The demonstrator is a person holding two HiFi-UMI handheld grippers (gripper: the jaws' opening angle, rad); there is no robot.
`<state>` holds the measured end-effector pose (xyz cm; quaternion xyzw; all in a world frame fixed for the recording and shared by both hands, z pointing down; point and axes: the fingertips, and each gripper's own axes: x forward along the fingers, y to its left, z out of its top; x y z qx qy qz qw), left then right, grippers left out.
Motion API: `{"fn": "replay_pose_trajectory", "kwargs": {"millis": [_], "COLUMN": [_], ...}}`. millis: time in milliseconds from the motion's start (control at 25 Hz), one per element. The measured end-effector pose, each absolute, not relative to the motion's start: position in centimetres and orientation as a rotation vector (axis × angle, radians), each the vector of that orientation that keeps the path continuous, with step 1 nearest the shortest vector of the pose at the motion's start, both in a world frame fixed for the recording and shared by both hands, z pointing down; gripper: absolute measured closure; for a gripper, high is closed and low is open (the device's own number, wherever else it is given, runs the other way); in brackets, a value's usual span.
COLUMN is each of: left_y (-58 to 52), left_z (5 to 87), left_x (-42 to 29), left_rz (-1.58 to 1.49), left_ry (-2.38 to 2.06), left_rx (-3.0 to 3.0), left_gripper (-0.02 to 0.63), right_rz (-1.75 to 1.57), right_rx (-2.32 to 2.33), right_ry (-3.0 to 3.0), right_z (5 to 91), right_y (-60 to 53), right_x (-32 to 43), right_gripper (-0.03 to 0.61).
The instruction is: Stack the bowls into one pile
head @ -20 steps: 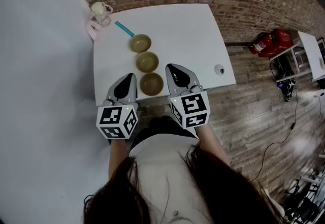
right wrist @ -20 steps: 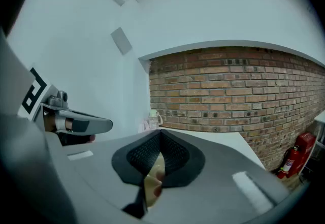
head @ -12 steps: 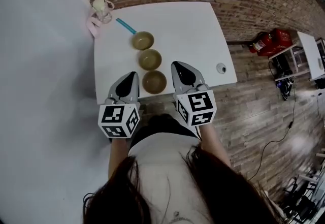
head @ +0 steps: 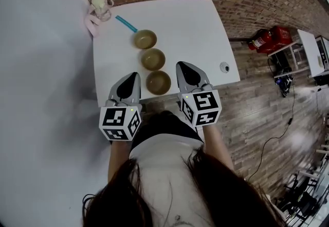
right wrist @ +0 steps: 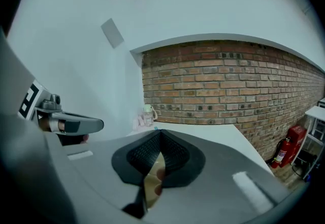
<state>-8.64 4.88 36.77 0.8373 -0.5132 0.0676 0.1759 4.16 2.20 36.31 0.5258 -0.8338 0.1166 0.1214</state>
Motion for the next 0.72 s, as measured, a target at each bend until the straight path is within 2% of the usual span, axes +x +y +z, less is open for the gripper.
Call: {"fn": "replay_pose_trajectory", "kwargs": {"millis": [520, 720], "left_y": [3.7, 2.7], "left_z": [37.7, 38.3], "left_x": [-9.4, -9.3], "left_rz": [0.159, 0.164], "left_ry": [-1.513, -1.550], "left_rx": [2.324, 2.288], "left_gripper": [0.612, 0.611], "right_rz": [0.446, 0.494], "right_rx": [1.411, 1.313], "right_ry": [-2.378, -2.363], "right_z": [40.7, 43.4], "right_y": [1.5, 1.1], "right_x": [4.4, 4.4], "right_gripper": [0.575, 0.557]}}
